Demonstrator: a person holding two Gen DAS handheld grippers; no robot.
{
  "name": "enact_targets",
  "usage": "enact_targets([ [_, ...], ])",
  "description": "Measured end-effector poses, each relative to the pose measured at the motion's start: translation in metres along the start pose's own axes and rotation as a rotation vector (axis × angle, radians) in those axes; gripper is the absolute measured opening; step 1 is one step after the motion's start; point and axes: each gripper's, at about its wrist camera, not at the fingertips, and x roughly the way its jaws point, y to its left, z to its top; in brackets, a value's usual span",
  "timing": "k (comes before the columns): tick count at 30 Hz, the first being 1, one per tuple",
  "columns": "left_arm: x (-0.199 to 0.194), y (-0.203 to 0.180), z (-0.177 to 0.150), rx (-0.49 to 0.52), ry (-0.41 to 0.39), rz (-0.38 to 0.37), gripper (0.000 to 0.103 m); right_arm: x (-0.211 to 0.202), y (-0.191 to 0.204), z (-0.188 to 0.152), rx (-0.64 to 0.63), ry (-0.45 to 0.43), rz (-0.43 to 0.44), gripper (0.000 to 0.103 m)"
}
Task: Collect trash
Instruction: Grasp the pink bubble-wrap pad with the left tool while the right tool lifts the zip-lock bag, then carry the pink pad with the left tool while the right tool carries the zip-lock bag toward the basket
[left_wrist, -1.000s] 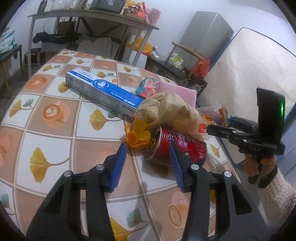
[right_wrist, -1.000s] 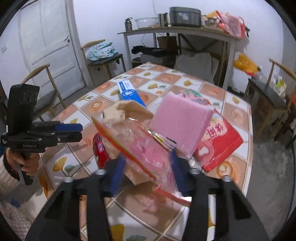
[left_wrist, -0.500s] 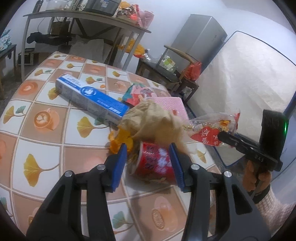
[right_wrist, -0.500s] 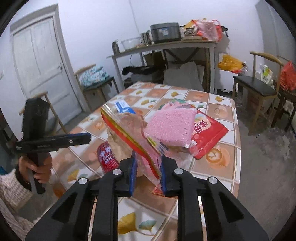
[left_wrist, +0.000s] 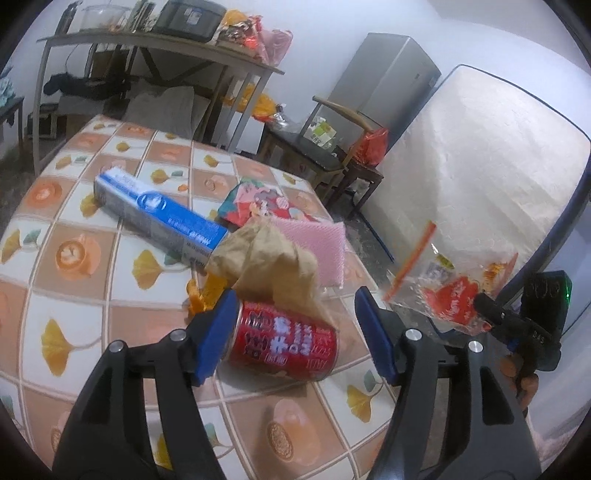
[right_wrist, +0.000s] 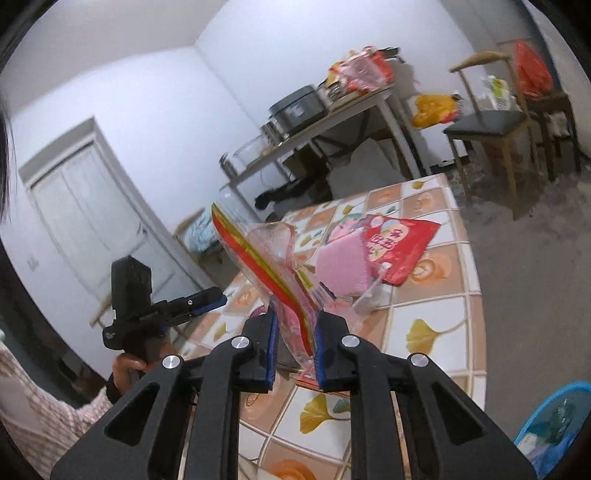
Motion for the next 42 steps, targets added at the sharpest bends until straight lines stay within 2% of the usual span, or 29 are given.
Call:
enact_targets([
  [3,0.004,-0.016,0.019,0.113,-0.002,0.010,0.065,-0.006,-0.004,-0.006,0.007,0.003,-0.015,0.015],
  [7,0.029,-0.058,0.045,0.460,0.066,0.046,0.083,-0.005,-0.008,-0.014,-0.001,0.025,-0.039,0.015],
  [11,0.077,-0.100,0.033,1.003,0.179,0.144,0.084,-0.004,-0.019,-0.019,0.032,0.024,-0.030,0.015],
  [13,0.108,-0.104,0.026,1.163,0.277,0.159,0.084,-0.005,-0.023,-0.021,0.047,0.023,-0.026,0.015],
  [15,0.132,-0.104,0.023,1.253,0.352,0.161,0.084,-0.004,-0.027,-0.023,0.060,0.024,-0.023,0.015],
  [21,0.182,-0.100,0.024,1.358,0.480,0.135,0.089,-0.006,-0.040,-0.030,0.103,0.023,-0.019,0.015],
  [25,0.198,-0.102,0.017,1.418,0.527,0.107,0.089,-0.007,-0.049,-0.032,0.125,0.024,-0.027,0.015],
  [31,0.210,-0.107,0.005,1.464,0.562,0.086,0.089,-0.008,-0.057,-0.033,0.149,0.018,-0.028,0.015],
  [37,0.210,-0.113,-0.001,1.484,0.558,0.076,0.089,-0.011,-0.061,-0.035,0.163,0.013,-0.026,0.015],
  [39,0.207,-0.113,-0.001,1.489,0.549,0.073,0.086,-0.012,-0.061,-0.035,0.165,0.006,-0.030,0.015],
  [40,0.207,-0.114,0.000,1.483,0.551,0.068,0.081,-0.014,-0.060,-0.035,0.168,-0.003,-0.029,0.015],
  [42,0.205,-0.114,0.004,1.457,0.551,0.064,0.080,-0.017,-0.059,-0.036,0.178,-0.021,-0.029,0.015],
])
